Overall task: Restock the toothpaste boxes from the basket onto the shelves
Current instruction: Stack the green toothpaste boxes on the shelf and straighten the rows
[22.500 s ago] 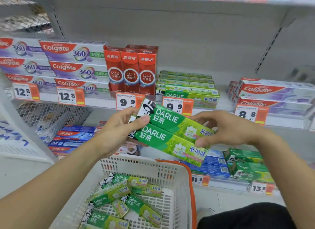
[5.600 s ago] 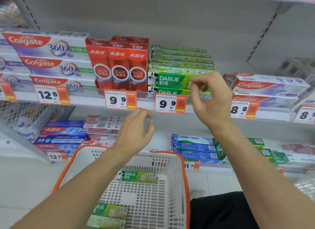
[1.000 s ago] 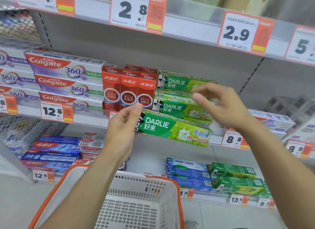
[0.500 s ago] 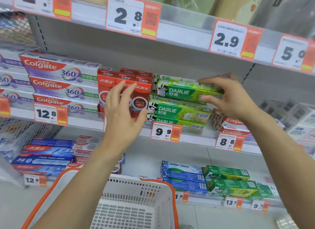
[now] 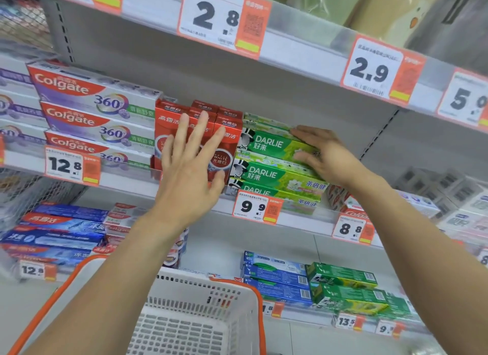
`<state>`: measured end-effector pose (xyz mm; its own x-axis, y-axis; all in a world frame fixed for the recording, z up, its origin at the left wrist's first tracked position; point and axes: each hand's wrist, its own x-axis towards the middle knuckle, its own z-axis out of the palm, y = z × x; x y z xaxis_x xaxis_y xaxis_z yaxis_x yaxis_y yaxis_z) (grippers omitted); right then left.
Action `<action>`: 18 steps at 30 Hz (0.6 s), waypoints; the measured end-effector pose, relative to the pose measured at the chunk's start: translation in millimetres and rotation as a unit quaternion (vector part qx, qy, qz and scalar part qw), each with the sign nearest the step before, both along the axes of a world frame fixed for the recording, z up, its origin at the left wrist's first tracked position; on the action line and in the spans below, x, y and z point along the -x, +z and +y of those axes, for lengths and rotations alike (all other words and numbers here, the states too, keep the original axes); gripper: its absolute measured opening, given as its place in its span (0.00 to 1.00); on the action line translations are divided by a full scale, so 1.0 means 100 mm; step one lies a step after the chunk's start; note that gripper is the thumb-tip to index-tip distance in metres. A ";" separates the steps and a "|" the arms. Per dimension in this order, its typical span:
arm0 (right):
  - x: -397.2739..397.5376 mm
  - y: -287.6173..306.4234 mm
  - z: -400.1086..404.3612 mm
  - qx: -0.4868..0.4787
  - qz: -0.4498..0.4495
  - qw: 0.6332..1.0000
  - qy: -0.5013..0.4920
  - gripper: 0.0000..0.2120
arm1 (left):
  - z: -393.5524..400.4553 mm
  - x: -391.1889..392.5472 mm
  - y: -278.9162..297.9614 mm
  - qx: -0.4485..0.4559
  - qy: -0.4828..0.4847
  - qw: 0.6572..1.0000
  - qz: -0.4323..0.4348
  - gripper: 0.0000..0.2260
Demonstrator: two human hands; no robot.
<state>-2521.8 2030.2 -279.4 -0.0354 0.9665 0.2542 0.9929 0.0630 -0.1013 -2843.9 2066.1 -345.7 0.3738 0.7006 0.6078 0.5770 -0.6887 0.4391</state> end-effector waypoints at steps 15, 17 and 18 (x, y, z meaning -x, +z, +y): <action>2.35 -2.28 -0.97 0.242 0.258 0.929 0.112 0.04 | -0.35 0.87 -0.98 0.242 -0.099 0.946 0.194 0.08; 2.62 -2.89 -1.07 0.379 0.239 0.888 0.103 0.06 | -0.42 1.16 -1.44 0.332 -0.105 0.884 0.313 0.10; 2.75 -3.16 -1.13 0.429 0.236 0.867 0.094 0.07 | -0.46 1.31 -1.69 0.368 -0.101 0.854 0.354 0.11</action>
